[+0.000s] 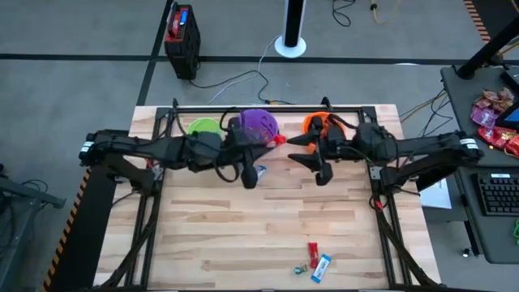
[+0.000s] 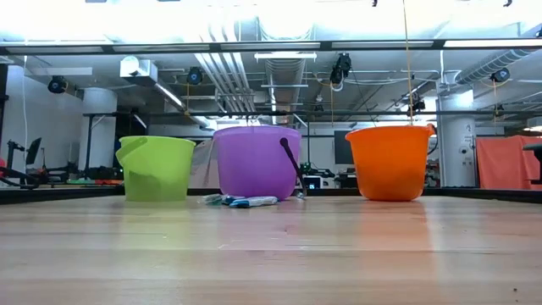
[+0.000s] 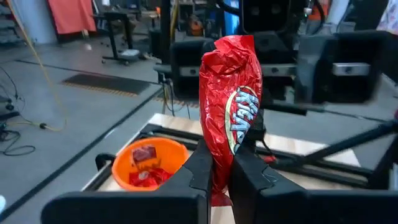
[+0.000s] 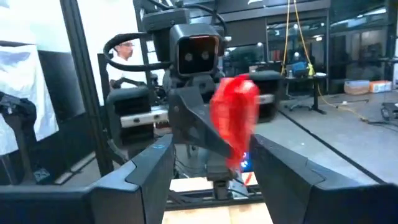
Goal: Sort candy by brand, put in halloween buckets
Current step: Put the red chocolate into the orange bucket
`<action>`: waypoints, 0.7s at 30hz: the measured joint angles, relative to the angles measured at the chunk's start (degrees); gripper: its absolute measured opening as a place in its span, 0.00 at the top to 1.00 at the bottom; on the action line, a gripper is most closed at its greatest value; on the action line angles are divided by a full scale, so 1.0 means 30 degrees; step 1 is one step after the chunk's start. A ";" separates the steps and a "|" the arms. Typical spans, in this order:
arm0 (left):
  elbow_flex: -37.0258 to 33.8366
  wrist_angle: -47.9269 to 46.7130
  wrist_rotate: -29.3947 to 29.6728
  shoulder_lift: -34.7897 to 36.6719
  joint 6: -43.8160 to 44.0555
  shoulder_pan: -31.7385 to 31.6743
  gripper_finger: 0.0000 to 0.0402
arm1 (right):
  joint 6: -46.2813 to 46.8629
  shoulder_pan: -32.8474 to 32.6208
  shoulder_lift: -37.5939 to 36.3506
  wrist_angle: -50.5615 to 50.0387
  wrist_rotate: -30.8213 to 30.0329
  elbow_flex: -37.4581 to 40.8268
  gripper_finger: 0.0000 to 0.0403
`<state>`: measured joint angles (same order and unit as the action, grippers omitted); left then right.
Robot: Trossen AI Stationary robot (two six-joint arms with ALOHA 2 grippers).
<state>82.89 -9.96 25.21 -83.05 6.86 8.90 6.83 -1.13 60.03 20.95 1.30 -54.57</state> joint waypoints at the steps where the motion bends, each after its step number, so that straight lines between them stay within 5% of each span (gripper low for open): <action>1: 0.0000 0.0381 -0.0022 -0.0165 -0.0086 -0.0109 0.97 | -0.0014 0.0000 0.0311 0.0017 -0.0013 -0.0244 0.50; 13: -0.0015 0.2145 0.0133 -0.1127 -0.0445 -0.0383 0.97 | -0.1211 0.0000 0.2687 -0.1086 -0.2749 -0.2885 0.51; 21: -0.0015 0.1957 0.0531 -0.1162 -0.0637 -0.0377 0.97 | -0.1540 0.0000 0.3044 -0.1451 -0.3218 -0.3328 0.77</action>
<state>82.85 -4.09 26.81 -86.54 4.95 7.77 2.21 -1.13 69.17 16.60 -8.35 -64.55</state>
